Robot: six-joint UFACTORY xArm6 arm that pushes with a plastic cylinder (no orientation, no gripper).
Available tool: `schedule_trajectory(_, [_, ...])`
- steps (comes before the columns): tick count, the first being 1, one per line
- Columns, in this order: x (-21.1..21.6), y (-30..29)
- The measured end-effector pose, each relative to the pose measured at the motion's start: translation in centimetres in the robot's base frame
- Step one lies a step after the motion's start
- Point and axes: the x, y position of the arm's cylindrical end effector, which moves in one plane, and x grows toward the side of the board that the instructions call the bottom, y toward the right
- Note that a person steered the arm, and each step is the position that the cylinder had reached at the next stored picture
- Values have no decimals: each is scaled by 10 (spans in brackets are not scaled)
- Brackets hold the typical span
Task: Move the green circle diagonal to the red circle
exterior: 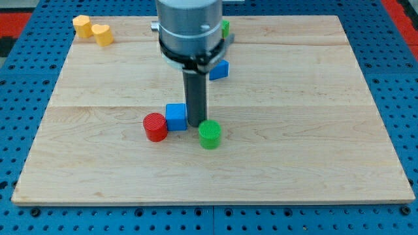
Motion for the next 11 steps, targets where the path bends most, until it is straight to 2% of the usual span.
schedule_trajectory(2, [3,60])
schedule_trajectory(3, [52,63])
schedule_trajectory(4, [44,61])
schedule_trajectory(5, [11,73])
schedule_trajectory(11, [16,-16])
